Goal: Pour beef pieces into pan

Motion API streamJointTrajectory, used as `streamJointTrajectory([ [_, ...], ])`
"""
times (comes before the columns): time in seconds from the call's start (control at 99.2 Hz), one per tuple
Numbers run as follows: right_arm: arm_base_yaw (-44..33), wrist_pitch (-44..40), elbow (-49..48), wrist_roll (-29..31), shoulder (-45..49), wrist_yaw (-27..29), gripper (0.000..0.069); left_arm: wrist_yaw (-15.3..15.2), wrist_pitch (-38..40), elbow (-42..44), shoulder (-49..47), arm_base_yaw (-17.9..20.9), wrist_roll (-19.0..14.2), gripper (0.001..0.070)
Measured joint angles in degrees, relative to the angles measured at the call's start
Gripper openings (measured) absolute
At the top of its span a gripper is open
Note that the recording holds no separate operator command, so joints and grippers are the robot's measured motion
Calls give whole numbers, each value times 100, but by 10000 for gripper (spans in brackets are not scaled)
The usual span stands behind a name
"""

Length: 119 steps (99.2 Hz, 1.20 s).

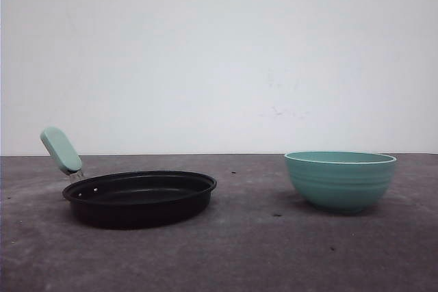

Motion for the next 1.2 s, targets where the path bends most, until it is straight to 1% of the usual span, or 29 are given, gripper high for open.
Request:
streamJointTrajectory([
  [0.474,0,0,0,17,0,-2,11,0,0,0,0,0,0,12],
  [0.555,0,0,0,170,0,-4,11,0,0,0,0,0,0,12],
  [0.706,0,-13,0,717,0,2,11,0,0,0,0,0,0,12],
  [0.928,0,-9,0,848,44,105,11,7,17,-2,0,0,-20,12],
  [0.968,0,0,0,855,42,107,11,48,22,-4,0,0,-103,12],
  [1.029,0,59,0,883,42,105,11,179,26,-4,0,0,-374,12],
  [1.13,0,409,-9,1003,44,83,11,439,39,-7,0,0,-1137,12],
  [1.2,0,741,-9,1169,42,-44,11,610,44,-7,0,0,-1707,12],
])
